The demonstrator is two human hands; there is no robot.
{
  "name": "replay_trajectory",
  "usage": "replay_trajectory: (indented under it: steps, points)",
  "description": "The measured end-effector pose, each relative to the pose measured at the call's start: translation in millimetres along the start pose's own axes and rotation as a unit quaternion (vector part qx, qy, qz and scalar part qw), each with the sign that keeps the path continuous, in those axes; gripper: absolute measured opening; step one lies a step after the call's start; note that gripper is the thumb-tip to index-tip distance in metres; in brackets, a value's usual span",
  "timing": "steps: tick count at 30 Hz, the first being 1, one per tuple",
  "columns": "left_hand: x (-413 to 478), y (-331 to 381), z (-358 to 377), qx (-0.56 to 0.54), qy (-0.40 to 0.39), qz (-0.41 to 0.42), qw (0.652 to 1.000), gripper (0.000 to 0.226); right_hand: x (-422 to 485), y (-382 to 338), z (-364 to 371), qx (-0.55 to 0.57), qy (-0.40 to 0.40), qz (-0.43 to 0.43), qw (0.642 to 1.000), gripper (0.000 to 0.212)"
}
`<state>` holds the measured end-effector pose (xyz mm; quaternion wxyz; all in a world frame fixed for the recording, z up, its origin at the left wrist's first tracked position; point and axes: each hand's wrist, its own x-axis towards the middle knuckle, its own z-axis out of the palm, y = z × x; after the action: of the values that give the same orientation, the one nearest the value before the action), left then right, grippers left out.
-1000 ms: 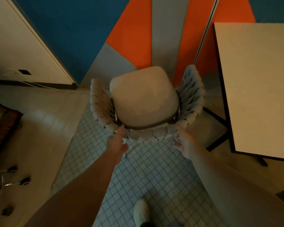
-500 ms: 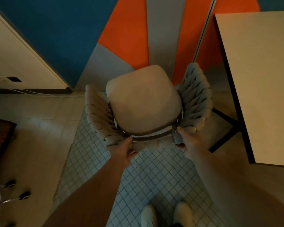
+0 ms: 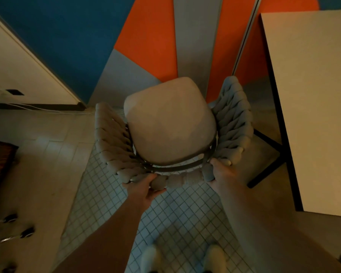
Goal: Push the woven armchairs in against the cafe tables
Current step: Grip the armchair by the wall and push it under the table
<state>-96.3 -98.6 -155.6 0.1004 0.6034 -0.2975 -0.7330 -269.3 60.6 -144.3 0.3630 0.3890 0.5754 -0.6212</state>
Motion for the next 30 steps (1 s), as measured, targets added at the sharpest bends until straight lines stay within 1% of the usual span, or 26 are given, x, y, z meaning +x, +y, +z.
replay_trajectory:
  steps: [5, 7, 11, 13, 14, 16, 17, 24, 28, 30]
  points:
    - [4, 1, -3, 0.020, 0.015, 0.001, 1.000, 0.060, -14, 0, 2, 0.001, 0.021, 0.001, 1.000, 0.056]
    - [7, 2, -5, 0.035, 0.002, 0.004, 0.999, 0.060, -19, 2, 3, 0.000, 0.036, 0.001, 0.999, 0.055]
    - [6, 7, -15, 0.030, -0.022, -0.002, 0.999, 0.061, -25, 15, 2, 0.007, 0.047, 0.002, 0.999, 0.054]
    - [5, 12, -19, 0.050, -0.027, -0.005, 0.998, 0.056, -31, 24, 1, 0.016, 0.055, 0.003, 0.998, 0.054]
    - [3, 15, -21, 0.060, -0.032, -0.006, 0.998, 0.049, -34, 29, 0, 0.023, 0.060, 0.005, 0.998, 0.054]
    - [0, 23, -25, 0.084, -0.044, -0.015, 0.995, 0.028, -39, 39, 1, 0.045, 0.071, 0.002, 0.996, 0.053]
    - [0, 27, -27, 0.094, -0.050, -0.019, 0.994, 0.022, -43, 43, 3, 0.056, 0.071, -0.001, 0.996, 0.053]
    - [11, 55, -47, 0.162, -0.089, -0.012, 0.983, 0.016, -63, 76, 20, 0.121, 0.095, -0.005, 0.988, 0.056]
    - [18, 71, -57, 0.197, -0.125, 0.007, 0.972, 0.016, -77, 89, 34, 0.137, 0.101, 0.000, 0.985, 0.051]
    - [26, 79, -61, 0.209, -0.126, 0.004, 0.970, 0.013, -82, 95, 41, 0.143, 0.098, -0.002, 0.985, 0.052]
